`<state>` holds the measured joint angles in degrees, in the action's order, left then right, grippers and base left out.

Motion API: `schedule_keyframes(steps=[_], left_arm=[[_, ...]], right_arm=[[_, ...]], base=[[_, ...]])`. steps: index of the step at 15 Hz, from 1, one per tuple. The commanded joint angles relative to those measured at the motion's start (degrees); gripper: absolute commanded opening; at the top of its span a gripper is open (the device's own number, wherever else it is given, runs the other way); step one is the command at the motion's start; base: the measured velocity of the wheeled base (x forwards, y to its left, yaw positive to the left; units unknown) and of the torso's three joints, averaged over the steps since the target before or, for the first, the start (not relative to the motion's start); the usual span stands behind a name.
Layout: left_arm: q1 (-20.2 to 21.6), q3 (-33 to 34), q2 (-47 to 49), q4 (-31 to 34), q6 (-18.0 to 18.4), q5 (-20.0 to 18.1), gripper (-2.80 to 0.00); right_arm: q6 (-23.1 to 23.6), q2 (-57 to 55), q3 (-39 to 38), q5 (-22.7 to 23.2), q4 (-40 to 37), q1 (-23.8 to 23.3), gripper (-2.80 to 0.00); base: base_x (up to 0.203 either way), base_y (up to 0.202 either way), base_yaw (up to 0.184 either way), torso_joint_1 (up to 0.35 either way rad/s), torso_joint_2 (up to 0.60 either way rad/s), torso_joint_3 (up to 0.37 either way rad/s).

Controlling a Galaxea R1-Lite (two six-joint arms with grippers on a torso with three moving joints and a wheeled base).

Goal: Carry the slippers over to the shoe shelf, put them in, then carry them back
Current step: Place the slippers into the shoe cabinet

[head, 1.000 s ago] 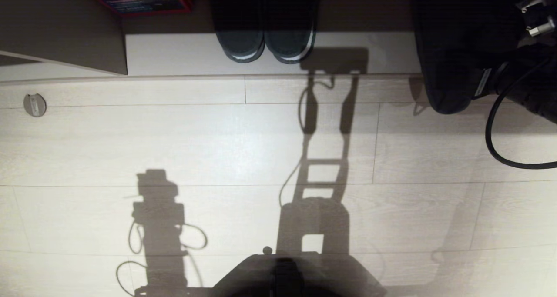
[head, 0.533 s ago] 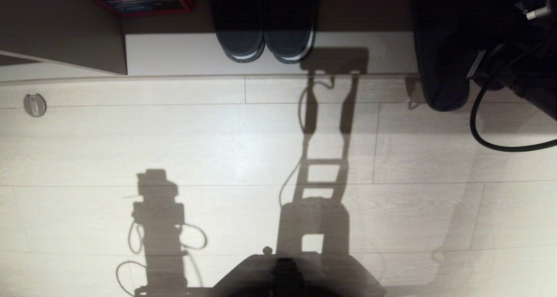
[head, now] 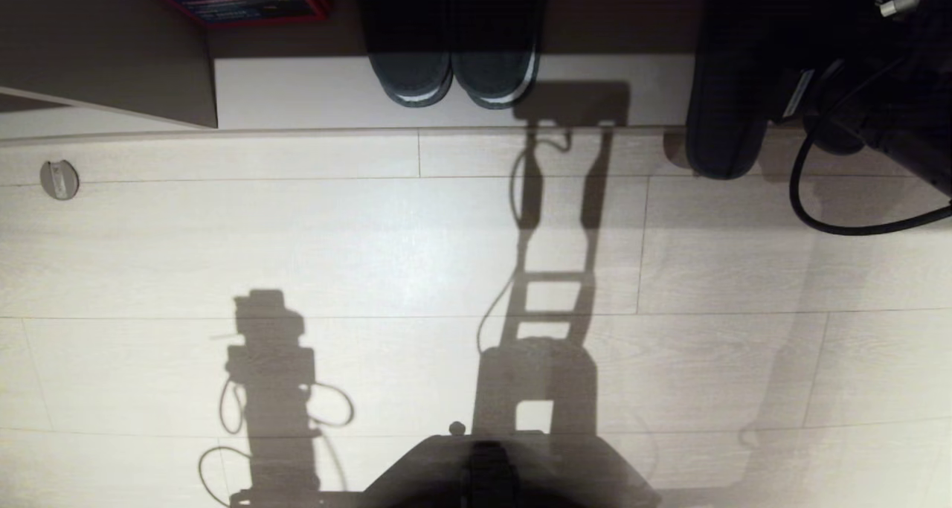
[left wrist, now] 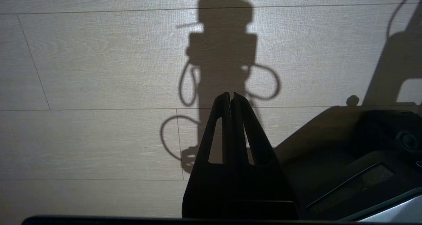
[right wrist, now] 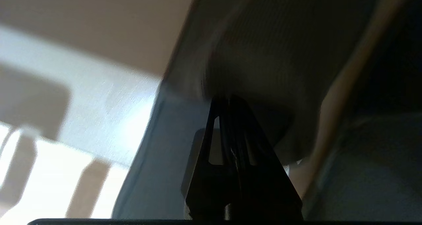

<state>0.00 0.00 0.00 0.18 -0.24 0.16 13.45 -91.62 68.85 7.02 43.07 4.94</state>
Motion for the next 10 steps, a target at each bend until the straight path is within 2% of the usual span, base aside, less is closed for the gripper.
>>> schedule_keyframes(steps=[1,6,8,10], left_arm=[[-0.01,0.0,0.0,-0.01,-0.11,0.02,-2.8],[-0.09,0.0,0.0,-0.01,-0.11,0.02,-2.8],[-0.09,0.0,0.0,-0.01,-0.11,0.02,-2.8],[0.0,0.0,0.0,-0.01,-0.11,0.02,-2.8]], right_arm=[[0.1,1.27,-1.6,0.09,0.28,0.57,-2.8],[0.17,5.47,-8.44,0.1,0.6,1.55,-2.8],[0.19,5.83,-8.89,0.1,0.69,1.73,-2.8],[0.29,10.52,-14.98,0.1,0.8,2.18,-2.8]], base=[[0.0,0.0,0.0,0.0,0.0,0.0],[0.0,0.0,0.0,0.0,0.0,0.0],[0.0,0.0,0.0,0.0,0.0,0.0],[0.0,0.0,0.0,0.0,0.0,0.0]])
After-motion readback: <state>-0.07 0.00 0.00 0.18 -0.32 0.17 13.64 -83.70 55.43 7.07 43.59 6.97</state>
